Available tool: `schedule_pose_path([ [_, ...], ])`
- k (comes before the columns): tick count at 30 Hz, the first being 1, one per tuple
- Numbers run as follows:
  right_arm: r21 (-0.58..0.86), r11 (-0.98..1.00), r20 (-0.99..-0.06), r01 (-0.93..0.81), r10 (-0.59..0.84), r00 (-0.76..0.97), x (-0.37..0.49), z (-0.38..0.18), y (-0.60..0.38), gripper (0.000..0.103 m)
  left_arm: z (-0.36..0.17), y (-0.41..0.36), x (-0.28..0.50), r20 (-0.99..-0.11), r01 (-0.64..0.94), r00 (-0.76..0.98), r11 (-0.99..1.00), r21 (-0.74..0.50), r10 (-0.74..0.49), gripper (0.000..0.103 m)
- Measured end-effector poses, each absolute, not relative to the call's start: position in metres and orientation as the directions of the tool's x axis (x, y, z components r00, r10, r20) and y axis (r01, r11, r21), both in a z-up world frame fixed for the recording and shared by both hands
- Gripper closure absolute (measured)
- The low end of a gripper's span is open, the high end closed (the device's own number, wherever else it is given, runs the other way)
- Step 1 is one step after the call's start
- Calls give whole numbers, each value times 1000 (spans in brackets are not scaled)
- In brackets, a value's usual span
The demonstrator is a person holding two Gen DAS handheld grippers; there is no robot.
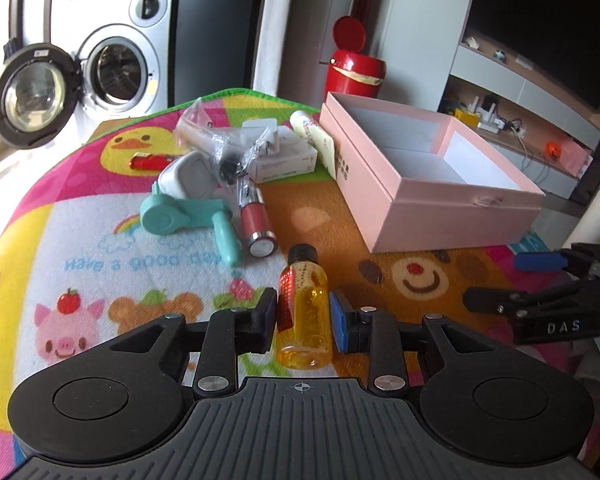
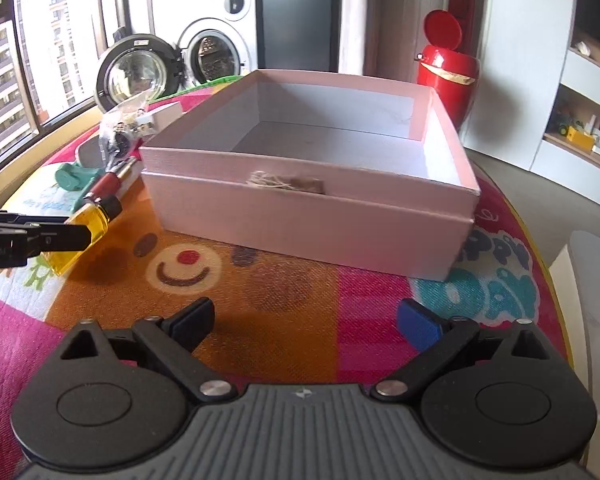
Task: Organize rigid objects
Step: 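Grasp the amber bottle with the left gripper while the right gripper grasps the dark red dropper bottle, then lift and carry both bottles toward the pink box with both grippers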
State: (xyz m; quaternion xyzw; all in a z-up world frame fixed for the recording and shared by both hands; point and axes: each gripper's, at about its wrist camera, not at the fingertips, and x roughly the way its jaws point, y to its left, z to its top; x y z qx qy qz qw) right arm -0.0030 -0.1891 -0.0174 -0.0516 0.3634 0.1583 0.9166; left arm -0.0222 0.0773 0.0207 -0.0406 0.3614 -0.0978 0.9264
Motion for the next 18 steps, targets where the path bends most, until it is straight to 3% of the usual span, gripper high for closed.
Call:
schedule_pose_path([
  [3,36,901,-655,-432,348,671,-8,-1,-164,23,22,100,-54,-670,140,713,978,-153,-207,71],
  [6,15,858,-641,-514,403,654,-2,16,-124,55,24,117,-66,-673,99,719,984,-148,-173,71],
  [7,12,845,-641,-535,417,644,1,20,-109,60,24,119,-65,-673,94,721,986,-138,-163,71],
  [10,-33,827,-635,-562,417,650,15,28,-66,65,23,119,-61,-663,87,732,987,-138,-158,70],
  [18,-270,845,-649,-461,193,735,52,5,-2,68,15,123,-59,-651,80,737,979,-185,-183,70],
])
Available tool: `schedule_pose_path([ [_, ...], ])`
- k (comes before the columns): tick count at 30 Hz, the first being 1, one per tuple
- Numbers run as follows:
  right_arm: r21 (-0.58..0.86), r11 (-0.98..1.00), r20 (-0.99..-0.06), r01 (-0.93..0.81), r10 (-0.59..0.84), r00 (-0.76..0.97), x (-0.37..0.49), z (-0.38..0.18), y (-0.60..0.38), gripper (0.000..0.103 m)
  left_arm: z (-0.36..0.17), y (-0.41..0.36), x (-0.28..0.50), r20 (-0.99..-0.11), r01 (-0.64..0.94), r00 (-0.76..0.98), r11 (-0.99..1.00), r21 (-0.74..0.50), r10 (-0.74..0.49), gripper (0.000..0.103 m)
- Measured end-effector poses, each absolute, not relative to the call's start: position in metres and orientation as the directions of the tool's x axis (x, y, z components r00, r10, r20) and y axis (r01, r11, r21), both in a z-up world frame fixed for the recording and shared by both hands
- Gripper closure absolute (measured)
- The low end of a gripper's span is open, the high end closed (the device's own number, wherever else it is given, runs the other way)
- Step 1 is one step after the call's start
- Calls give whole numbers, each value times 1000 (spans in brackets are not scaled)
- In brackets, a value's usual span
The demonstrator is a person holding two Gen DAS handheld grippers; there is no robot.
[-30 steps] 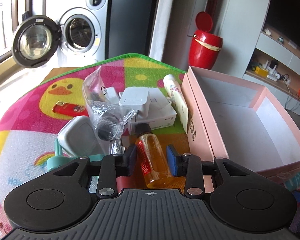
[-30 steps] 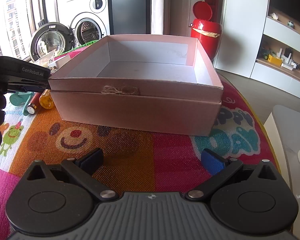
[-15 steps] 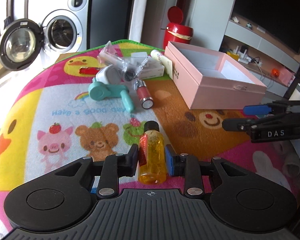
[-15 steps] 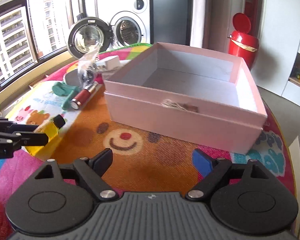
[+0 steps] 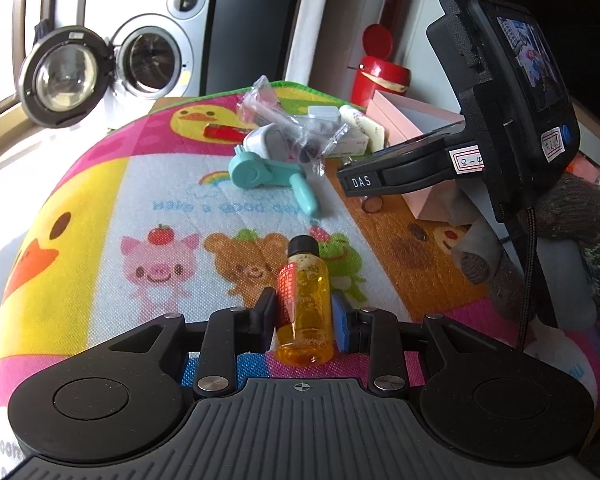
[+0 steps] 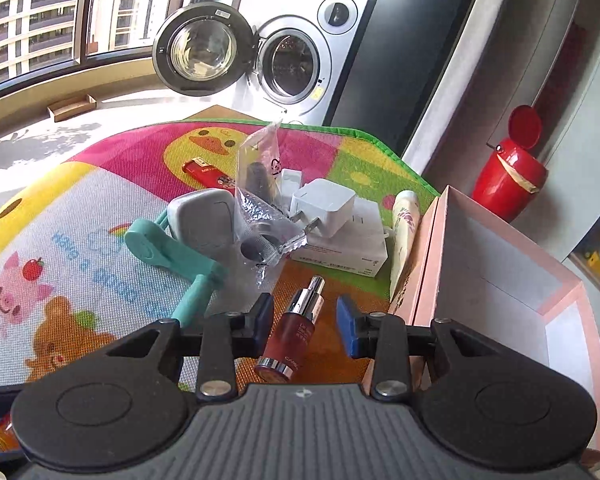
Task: Organize rigid objects
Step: 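Lift and carry both bottles toward the pink box with both grippers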
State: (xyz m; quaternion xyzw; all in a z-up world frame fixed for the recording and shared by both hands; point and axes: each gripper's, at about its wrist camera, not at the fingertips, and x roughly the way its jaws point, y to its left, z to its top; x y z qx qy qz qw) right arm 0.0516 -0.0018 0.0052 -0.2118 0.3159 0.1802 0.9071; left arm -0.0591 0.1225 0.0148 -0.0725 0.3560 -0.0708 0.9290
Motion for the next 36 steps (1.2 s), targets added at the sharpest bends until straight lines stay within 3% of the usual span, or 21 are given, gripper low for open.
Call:
schedule_pose_path([
  [3,-242,835,-655,-494,236,718,37,7,-10,71,14,128,-58,-646,79,736,973,-215,-202,70],
  [5,-235,829,-652,-508,253,715,27,10,-19,79,14,128,-57,-643,76,738,973,-219,-202,70],
  [6,-212,828,-665,-519,267,698,24,11,-24,92,14,128,-57,-641,76,740,973,-217,-201,70],
  [9,-133,834,-694,-536,307,651,15,9,-45,96,14,126,-58,-640,77,742,973,-216,-200,70],
  [12,-62,830,-705,-554,356,613,4,6,-65,96,16,125,-57,-638,78,742,972,-220,-204,70],
  [15,-58,829,-658,-555,387,646,-5,11,-73,95,16,125,-54,-641,61,743,973,-222,-193,70],
  [19,-73,813,-612,-577,420,670,1,28,-57,83,17,125,-54,-642,45,745,973,-225,-183,70],
  [28,-111,840,-722,-532,299,623,66,14,3,79,15,137,-55,-643,15,742,964,-266,-189,68],
  [36,-67,764,-754,-642,383,533,17,3,-32,83,17,134,-49,-668,40,721,973,-230,-187,70],
])
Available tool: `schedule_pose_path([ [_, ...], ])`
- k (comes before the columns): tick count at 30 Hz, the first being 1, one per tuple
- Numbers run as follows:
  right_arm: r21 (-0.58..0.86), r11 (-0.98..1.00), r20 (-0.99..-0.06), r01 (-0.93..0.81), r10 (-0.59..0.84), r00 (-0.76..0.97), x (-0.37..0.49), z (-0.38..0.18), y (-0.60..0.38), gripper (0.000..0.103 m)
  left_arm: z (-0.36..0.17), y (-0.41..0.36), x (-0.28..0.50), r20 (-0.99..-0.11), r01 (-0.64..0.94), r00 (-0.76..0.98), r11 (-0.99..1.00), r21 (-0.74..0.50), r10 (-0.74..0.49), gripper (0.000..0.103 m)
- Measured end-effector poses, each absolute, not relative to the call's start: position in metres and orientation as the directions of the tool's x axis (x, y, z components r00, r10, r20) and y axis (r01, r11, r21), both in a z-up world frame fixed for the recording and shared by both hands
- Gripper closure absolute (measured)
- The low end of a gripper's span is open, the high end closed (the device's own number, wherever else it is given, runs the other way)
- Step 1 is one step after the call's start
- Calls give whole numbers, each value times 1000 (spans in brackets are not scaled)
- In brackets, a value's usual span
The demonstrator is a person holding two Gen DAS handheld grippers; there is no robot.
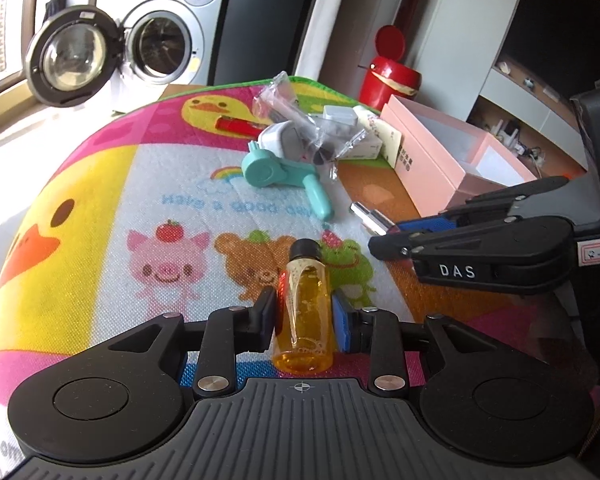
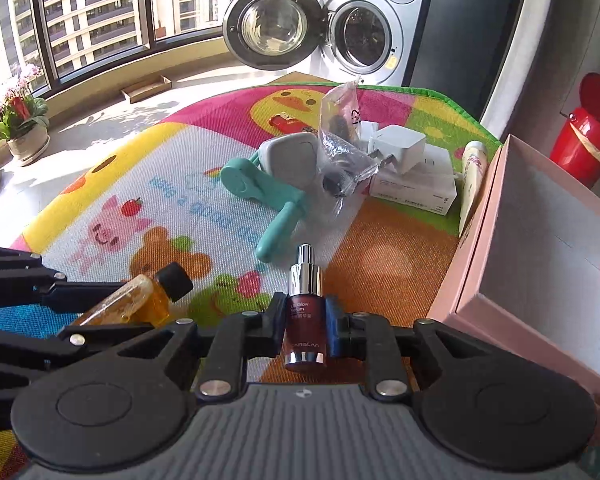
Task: Organize rigid objects
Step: 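Lift and carry both bottles toward the pink box with both grippers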
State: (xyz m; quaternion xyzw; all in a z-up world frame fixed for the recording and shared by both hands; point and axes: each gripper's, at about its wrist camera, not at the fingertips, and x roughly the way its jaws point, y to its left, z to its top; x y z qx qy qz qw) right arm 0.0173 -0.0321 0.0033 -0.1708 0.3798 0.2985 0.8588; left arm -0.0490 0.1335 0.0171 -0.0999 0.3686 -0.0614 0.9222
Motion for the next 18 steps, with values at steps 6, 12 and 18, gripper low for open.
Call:
schedule_pose_path([
  [6,55,795,-759,-604,427,492,-16,11,-95,83,19,111,-61,-634,169,711,949,-267,-304,71],
  [12,62,859,-690,-509,405,600,-53,45,-171,83,42,58,-78,-596,392,695,907,-154,-402,71],
  [18,53,900,-522,-432,394,757,-72,101,-222,83,102,29,-53,-454,468,760,876,-116,-466,97],
])
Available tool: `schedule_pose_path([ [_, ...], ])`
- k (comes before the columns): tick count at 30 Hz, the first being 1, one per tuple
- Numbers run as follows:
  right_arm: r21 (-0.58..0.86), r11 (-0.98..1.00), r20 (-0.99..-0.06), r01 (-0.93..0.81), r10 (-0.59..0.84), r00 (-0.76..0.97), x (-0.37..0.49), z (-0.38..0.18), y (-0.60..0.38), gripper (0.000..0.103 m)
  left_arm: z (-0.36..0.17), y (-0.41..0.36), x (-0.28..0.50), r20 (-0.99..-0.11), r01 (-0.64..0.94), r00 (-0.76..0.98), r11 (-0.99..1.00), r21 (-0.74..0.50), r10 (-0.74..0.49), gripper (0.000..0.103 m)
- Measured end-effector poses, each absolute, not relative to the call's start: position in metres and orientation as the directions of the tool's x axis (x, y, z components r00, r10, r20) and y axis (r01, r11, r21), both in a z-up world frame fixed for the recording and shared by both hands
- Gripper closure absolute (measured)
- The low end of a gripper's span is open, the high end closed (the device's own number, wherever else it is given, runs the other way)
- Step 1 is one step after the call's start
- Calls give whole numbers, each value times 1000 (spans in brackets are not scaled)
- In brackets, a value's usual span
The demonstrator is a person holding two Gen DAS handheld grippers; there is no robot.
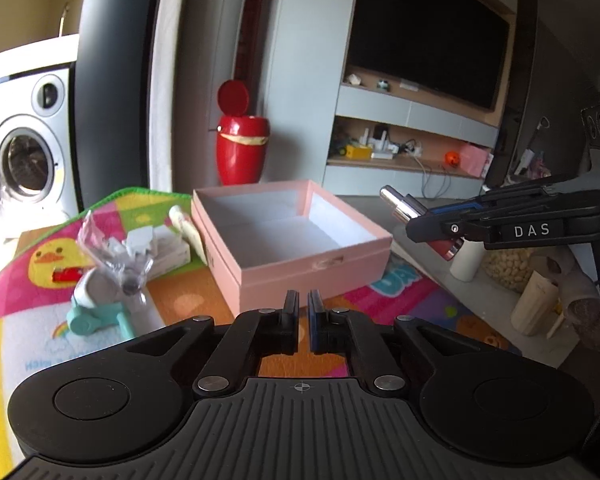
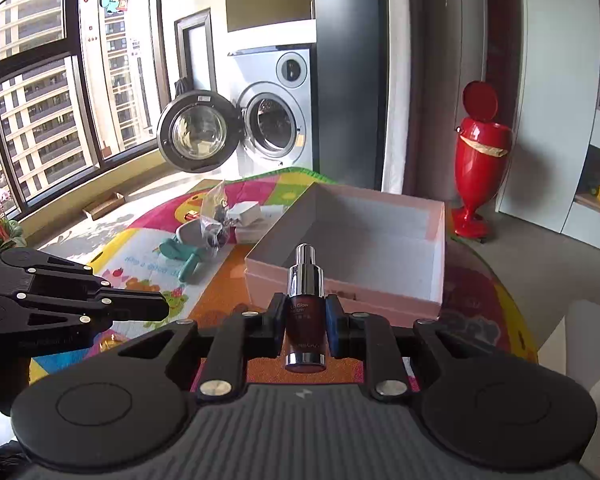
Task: Organize rigid objects
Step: 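Lift and carry both bottles toward the pink box with both grippers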
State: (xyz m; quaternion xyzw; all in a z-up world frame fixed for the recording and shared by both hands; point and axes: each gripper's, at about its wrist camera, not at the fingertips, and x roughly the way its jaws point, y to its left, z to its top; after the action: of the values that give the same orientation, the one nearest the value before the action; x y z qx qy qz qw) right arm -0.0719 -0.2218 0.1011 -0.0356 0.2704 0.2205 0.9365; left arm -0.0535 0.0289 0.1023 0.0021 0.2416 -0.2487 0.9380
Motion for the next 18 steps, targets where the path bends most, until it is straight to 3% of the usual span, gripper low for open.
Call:
schedule_pose_path([
  [4,51,917,-425,-395,378,823,-53,130,-232,83,134,12,-20,-371,467,810,882,-62,-455,97],
  [7,58,922,-405,-383,372,835,-33,134,-230,83,142,11,-3,-396,457,788,879,-136,-471,94],
  [9,65,921,-430,-384,374,822,-26,128,-229,83,137,14,-6,-445,446,762,879,-166,-471,91],
  [18,40,915,-676,-403,321,664,-36,32,-212,83,65,28,-79,-785,543,510,840,-24,-352,87],
])
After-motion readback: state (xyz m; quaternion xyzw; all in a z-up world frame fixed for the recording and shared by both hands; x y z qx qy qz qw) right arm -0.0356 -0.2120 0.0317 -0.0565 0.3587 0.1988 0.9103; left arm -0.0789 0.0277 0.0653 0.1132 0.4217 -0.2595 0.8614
